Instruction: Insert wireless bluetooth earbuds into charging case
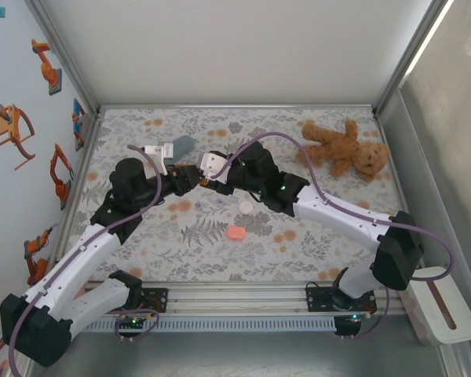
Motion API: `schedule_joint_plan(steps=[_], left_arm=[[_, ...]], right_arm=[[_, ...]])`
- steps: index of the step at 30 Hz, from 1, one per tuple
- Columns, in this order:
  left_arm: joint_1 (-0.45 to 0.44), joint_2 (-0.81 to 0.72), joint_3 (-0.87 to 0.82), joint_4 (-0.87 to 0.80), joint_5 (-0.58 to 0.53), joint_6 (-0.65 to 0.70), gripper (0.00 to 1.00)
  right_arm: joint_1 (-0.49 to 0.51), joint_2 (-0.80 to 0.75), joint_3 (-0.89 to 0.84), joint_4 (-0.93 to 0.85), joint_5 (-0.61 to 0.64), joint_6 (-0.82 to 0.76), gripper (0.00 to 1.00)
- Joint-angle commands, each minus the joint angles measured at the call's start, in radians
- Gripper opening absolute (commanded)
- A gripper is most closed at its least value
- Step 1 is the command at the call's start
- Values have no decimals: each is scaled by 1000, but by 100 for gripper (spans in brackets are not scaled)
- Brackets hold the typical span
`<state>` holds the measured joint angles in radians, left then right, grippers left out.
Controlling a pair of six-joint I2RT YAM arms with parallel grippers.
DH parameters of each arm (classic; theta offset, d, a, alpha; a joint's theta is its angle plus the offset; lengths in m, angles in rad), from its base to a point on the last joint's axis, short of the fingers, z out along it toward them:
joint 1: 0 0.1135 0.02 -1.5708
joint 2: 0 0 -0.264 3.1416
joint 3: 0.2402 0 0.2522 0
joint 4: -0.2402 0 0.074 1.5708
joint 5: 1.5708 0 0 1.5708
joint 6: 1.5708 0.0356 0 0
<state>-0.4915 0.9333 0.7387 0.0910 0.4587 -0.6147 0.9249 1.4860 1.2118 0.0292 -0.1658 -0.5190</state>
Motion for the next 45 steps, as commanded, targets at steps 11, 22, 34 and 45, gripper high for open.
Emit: schedule_joint_plan(steps=[11, 22, 34, 45], left_arm=[[-9, 12, 47, -3, 26, 47, 26], [-10, -25, 64, -49, 15, 128, 16], [-10, -142, 86, -227, 228, 474, 18], [-14, -171, 152, -409, 394, 794, 16]], right_arm=[[12, -12, 42, 3, 17, 11, 46], [1, -61, 83, -160, -78, 67, 79], [-148, -260, 59, -474, -469, 92, 92], [-152, -105, 293, -746, -622, -9, 79]])
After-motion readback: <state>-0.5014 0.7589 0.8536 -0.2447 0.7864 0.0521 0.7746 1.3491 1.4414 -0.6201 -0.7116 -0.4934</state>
